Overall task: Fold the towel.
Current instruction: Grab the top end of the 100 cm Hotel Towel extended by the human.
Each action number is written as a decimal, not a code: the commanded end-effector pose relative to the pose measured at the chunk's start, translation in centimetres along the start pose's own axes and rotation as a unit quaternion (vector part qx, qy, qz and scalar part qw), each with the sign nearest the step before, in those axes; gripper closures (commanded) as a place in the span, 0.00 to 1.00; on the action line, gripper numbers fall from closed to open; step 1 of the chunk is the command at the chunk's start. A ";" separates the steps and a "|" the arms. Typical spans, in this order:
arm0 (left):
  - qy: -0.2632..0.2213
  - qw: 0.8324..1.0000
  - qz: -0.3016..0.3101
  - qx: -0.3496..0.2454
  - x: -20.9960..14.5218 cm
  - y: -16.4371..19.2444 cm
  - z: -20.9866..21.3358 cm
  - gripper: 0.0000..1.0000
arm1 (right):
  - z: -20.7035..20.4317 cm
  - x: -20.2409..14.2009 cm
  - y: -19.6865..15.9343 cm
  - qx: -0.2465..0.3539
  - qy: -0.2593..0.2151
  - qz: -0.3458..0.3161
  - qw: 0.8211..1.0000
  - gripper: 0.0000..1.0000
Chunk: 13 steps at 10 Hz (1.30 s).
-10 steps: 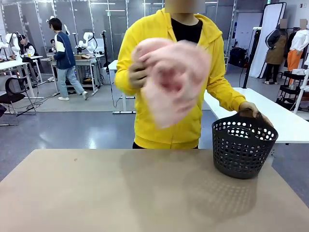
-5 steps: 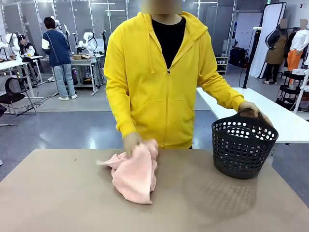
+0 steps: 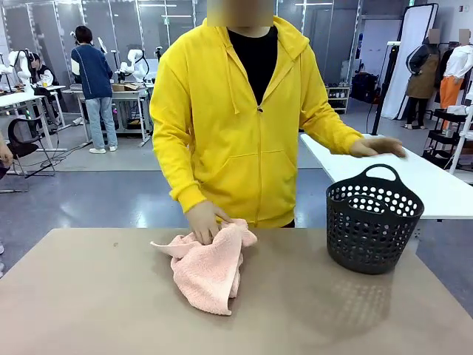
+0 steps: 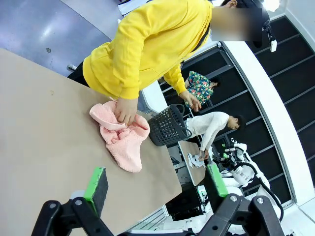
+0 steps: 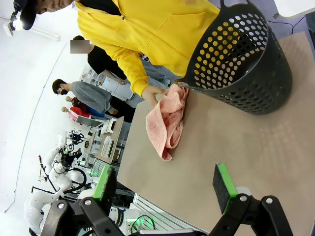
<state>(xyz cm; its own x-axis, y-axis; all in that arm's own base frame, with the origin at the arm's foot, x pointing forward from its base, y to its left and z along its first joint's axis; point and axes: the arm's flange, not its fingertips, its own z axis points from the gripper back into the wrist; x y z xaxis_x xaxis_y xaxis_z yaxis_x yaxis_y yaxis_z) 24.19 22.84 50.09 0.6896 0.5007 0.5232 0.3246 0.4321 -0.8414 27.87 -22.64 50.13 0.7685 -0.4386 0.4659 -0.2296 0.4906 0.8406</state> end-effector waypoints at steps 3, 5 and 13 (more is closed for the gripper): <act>-0.003 1.000 -0.002 -0.009 0.4 -0.1 0.1 0.00 | 0.1 0.3 0.1 0.006 -0.005 0.001 1.000 0.00; -0.003 1.000 -0.002 -0.009 0.4 -0.1 0.1 0.00 | 0.1 0.3 0.1 0.006 -0.005 0.001 1.000 0.00; -0.003 1.000 -0.002 -0.009 0.4 -0.1 0.1 0.00 | 0.1 0.3 0.1 0.006 -0.005 0.001 1.000 0.00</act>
<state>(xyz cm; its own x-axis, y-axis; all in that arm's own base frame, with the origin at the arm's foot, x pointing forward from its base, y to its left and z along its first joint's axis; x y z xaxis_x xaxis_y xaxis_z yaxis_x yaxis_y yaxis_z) 24.19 22.84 50.09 0.6896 0.5008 0.5232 0.3245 0.4321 -0.8414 27.87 -22.64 50.13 0.7685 -0.4385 0.4659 -0.2296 0.4906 0.8406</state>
